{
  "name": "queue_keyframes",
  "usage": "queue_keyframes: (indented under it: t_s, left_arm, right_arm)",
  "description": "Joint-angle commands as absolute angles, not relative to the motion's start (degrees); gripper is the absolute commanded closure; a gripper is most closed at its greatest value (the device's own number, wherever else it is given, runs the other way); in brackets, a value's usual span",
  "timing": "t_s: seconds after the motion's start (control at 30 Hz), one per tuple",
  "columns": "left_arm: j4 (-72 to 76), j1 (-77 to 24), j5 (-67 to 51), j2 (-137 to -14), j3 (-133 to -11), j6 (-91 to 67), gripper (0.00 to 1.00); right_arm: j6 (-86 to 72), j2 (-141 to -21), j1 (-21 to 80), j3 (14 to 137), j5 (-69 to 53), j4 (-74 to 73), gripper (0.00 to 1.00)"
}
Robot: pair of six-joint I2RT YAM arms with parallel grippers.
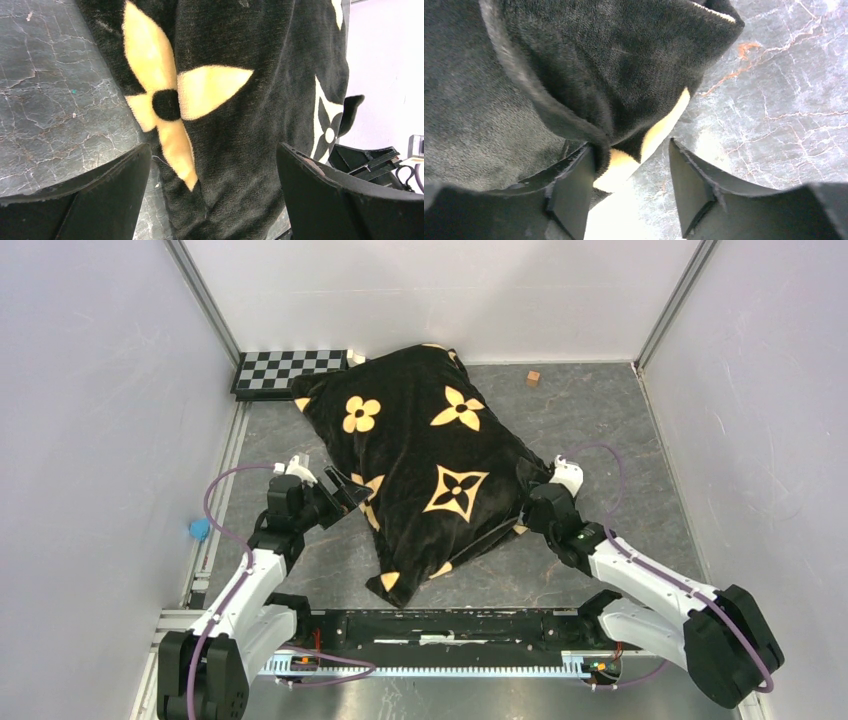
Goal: Remove the pillowcase from the pillow
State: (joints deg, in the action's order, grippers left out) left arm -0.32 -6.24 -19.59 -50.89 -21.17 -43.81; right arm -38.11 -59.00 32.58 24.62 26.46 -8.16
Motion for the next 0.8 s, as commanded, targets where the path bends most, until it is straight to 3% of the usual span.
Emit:
queue_keyframes:
  t_s: [0.0, 0.1, 0.23, 0.37, 0.43, 0.47, 0.5, 0.53, 0.6, 0.77]
  left_arm:
    - [2.3, -6.33, -19.51, -51.28, -21.9, -43.82, 0.0]
    - [3.31, -6.4, -20.01, -52.23, -21.62, -44.37, 0.0]
    - [3.76, -6.38, -20.13, -53.06, -21.53, -44.47, 0.0]
    - [4.86, -6.26, -19.57, -54.6, -21.11, -45.72, 0.0]
    - [5.18, -6.26, -18.72, -55.68, -20.92, -46.77, 0.0]
    - [5.27, -6.25, -18.13, -56.16, -20.87, -47.33, 0.0]
    - [5.56, -6.25, -17.41, -56.86, -20.76, -47.78, 0.0]
    - [5.79, -6.22, -16.63, -57.52, -20.74, -48.48, 0.0]
    - [5.72, -6.2, -14.04, -59.07, -20.83, -50.18, 0.0]
    - [8.83, -5.8, -9.78, -65.35, -20.28, -55.79, 0.0]
  right_arm:
    - [-37.15, -57.76, 32.52, 22.59, 26.66, -7.02, 0.43]
    - [-35.02, -57.42, 32.51, 21.21, 18.99, -0.82, 0.43]
    - [-33.04, -58.27, 32.48, 20.8, 10.77, 5.0, 0.25]
    - [-33.81, -60.6, 32.48, 21.98, 10.46, 4.36, 0.26]
    - [-34.27, -61.47, 32.43, 21.81, 10.0, 4.3, 0.36]
    - [-34.47, -61.67, 32.43, 21.64, 9.37, 4.47, 0.55]
    - [-34.09, -61.63, 32.31, 21.56, 8.13, 4.63, 0.84]
    - [-32.75, -61.3, 32.26, 21.62, 5.88, 4.89, 1.0]
    - [-31.51, -59.93, 32.25, 21.49, 3.29, 5.43, 1.0]
    - [-32.16, -52.33, 32.17, 21.48, 9.69, 1.72, 1.0]
